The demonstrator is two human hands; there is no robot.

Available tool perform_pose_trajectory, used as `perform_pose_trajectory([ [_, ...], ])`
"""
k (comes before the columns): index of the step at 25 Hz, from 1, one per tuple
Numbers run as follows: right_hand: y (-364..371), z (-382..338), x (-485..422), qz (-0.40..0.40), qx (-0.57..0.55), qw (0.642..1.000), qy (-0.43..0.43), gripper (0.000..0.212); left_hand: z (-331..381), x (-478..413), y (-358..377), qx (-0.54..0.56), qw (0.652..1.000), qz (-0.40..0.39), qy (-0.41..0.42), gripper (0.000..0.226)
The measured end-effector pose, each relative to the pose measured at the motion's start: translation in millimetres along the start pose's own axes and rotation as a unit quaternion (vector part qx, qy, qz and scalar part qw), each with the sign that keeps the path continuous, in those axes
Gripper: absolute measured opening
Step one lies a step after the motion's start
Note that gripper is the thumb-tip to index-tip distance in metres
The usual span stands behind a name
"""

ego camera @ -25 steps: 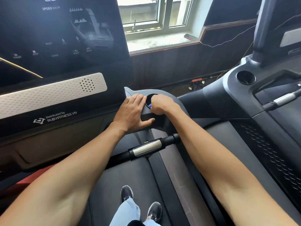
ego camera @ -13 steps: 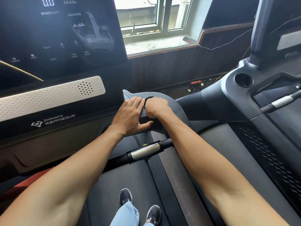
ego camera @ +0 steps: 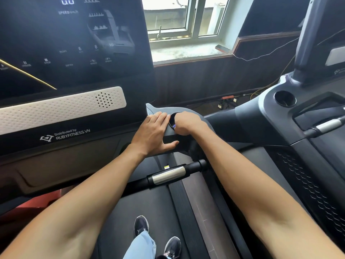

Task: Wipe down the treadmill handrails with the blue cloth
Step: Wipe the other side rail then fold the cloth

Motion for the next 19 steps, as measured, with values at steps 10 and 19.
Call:
perform_pose_trajectory([
  [10, 20.5, 54.1, 36.6, 0.323, -0.094, 0.94, 0.064, 0.048, 0.9, 1.8, -0.4, 0.013, 1.0, 0.018, -0.006, 0.103],
  [19, 1.4, -13.1, -2.8, 0.503, -0.266, 0.816, -0.103, 0.02, -0.7, 3.2, -6.6, 0.074, 0.996, 0.05, -0.018, 0.075],
])
Point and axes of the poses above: each hand's wrist, its own x-axis away from the middle knuckle, its own y-axis out of the palm, z = x × y, the point moved 5 cm from there along -x, towards the middle knuckle, and after that the axes turned 11 degrees about -y, right-handed, at the moved point
